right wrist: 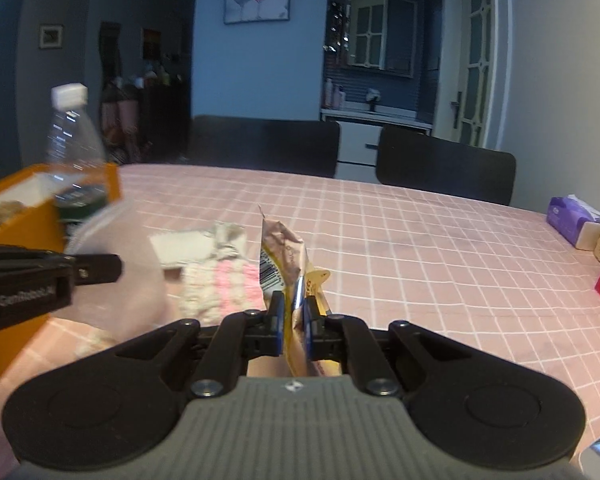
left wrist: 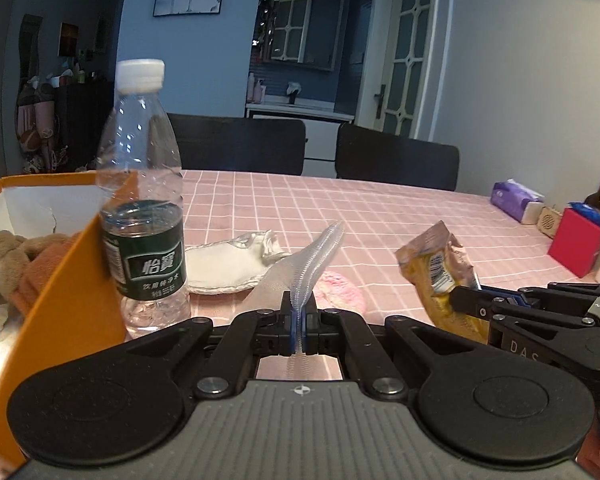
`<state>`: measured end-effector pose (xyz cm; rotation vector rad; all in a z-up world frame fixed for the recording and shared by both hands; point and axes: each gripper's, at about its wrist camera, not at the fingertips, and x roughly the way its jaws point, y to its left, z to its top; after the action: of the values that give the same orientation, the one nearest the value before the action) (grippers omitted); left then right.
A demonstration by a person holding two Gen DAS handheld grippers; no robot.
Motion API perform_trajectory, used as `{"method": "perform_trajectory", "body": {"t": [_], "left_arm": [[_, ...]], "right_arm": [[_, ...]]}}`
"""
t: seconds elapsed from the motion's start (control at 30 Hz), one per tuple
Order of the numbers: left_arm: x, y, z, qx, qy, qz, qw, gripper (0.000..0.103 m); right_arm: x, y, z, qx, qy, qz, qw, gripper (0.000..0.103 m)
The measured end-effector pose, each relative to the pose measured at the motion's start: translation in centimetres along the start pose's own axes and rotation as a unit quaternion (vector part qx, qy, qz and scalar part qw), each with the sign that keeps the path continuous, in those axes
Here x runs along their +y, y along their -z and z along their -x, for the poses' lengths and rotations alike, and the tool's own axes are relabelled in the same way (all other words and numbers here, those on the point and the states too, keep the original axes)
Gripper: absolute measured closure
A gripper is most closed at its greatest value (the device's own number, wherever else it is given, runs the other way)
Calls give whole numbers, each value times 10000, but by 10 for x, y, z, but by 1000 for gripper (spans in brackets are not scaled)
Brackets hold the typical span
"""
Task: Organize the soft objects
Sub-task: 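Carry the plastic bag and snack wrapper over the box with both grippers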
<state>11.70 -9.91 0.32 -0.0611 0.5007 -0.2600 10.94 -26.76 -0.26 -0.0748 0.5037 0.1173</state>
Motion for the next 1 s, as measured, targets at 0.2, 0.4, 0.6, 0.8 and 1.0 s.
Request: {"method": "perform_trajectory", "body": {"t": [0.2, 0.4, 0.6, 0.8, 1.0], "left_arm": [[-1, -1, 37, -183, 179, -88, 9996, 101], [5, -5, 73, -457, 291, -148, 9984, 101], [16, -11, 105, -806, 146, -261, 9963, 101], [35, -24, 129, -1130, -204, -405, 9926, 101], [53, -37, 146, -1375, -536, -580, 9873, 101]], "right_arm": [[12, -2, 43, -211, -296, 6, 9993, 97], [31, -7, 78, -500, -473, 167, 9975, 97], [51, -17, 99, -690, -729, 367, 9943, 97], [72, -32, 115, -937, -1002, 570, 9889, 97], [98, -55, 118, -1057, -1463, 855, 9798, 97]]}}
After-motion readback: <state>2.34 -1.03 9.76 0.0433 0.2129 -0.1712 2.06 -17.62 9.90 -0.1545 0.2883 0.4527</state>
